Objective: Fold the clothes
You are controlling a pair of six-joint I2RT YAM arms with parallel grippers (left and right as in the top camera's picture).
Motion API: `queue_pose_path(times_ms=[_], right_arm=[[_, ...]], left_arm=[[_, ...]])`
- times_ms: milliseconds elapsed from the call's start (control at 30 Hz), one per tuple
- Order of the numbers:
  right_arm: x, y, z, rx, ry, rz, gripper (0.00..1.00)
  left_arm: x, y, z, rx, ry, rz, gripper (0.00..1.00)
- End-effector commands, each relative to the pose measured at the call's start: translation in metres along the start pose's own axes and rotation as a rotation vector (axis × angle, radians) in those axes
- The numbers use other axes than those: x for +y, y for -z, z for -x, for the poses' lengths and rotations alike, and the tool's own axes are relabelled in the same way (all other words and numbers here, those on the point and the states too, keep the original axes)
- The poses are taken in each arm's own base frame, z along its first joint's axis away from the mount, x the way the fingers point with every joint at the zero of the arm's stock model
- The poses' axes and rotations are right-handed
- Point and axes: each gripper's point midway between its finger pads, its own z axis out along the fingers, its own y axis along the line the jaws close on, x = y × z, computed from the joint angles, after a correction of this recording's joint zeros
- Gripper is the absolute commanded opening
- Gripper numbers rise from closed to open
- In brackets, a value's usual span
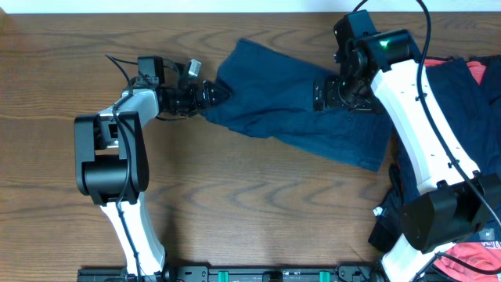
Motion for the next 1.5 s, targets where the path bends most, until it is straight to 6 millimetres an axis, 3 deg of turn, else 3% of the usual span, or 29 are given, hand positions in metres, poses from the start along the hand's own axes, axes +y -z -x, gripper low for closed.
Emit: queue_pose_path(times_ms=[0, 100, 167, 267, 367, 400, 733, 1033, 1467], right_arm=[[0.004, 0.011, 0.003, -0.038, 0.01, -0.002, 0.99], [0.007, 0.011, 0.003, -0.042, 0.015, 0.0, 0.99], [0.009, 0.011, 0.003, -0.045, 0.02, 0.002, 0.99], [0.012, 0.011, 0.002, -0.044, 0.029, 0.004, 0.99], [0.012, 0.011, 0.001, -0.043, 0.031, 0.003, 0.99], [0.012, 0.011, 0.001, -0.042, 0.034, 0.003, 0.99], [0.016, 0.011, 0.0, -0.044, 0.054, 0.005, 0.99], [0.019, 0.011, 0.005, -0.065, 0.064, 0.014, 0.99], [0.022, 0.011, 0.007, -0.075, 0.111, 0.019, 0.99]], left_arm=[[-0.013, -0.007, 0.0, 0.017, 0.004, -0.072, 0.98], [-0.016, -0.011, -0.001, 0.024, 0.016, -0.076, 0.99], [-0.019, -0.014, -0.001, 0.029, 0.021, -0.079, 0.89], [-0.021, -0.017, -0.002, 0.031, 0.01, -0.082, 0.57], [-0.022, -0.018, -0.002, 0.033, 0.01, -0.083, 0.14], [-0.021, -0.018, -0.002, 0.032, 0.02, -0.077, 0.06], [0.008, 0.001, 0.011, -0.031, 0.14, 0.02, 0.06], [0.049, 0.047, 0.029, -0.15, 0.275, 0.098, 0.06], [0.1, 0.111, 0.041, -0.299, 0.414, 0.194, 0.06]])
